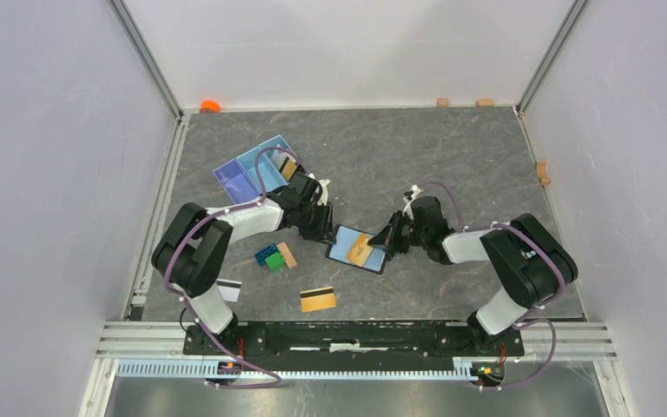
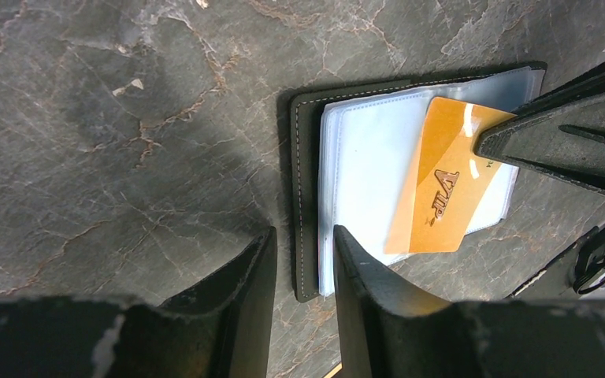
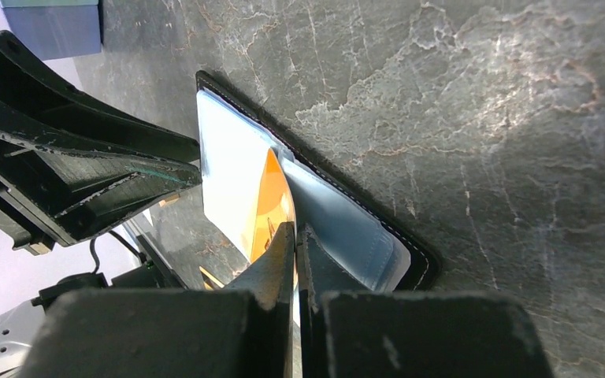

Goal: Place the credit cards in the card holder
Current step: Insert the credit card into the card holder.

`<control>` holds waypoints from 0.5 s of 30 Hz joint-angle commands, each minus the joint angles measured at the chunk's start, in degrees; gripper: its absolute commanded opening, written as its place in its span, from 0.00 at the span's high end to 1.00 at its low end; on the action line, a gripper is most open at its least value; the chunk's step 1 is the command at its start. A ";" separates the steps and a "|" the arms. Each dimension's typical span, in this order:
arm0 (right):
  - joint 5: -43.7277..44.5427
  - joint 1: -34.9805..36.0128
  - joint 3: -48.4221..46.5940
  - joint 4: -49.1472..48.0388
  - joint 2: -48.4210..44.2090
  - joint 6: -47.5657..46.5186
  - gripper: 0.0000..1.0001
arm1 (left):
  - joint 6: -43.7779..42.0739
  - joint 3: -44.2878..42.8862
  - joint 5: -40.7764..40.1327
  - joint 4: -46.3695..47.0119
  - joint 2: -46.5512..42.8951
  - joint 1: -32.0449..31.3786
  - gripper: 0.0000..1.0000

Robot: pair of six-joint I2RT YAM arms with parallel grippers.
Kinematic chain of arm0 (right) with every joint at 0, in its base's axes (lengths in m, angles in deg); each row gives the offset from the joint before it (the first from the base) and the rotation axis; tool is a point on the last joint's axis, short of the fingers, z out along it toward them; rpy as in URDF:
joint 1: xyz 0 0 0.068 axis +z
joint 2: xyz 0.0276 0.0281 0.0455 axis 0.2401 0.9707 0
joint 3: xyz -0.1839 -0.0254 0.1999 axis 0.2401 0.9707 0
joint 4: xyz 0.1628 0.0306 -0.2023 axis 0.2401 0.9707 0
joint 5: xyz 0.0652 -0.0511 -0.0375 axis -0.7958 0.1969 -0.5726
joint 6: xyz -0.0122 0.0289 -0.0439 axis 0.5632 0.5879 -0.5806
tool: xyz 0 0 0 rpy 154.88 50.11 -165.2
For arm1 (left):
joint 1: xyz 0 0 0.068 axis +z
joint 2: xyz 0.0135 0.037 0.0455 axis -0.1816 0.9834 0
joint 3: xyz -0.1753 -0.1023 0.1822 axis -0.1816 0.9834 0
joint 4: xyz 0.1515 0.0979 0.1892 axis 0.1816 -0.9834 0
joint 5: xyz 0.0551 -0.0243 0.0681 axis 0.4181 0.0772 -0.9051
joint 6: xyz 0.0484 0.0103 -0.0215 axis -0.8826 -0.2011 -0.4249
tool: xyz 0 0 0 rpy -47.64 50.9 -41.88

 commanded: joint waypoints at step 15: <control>2.01 0.31 -3.82 13.35 5.65 -7.58 1.00 | 0.88 -1.81 1.43 -0.24 1.24 -0.38 0.63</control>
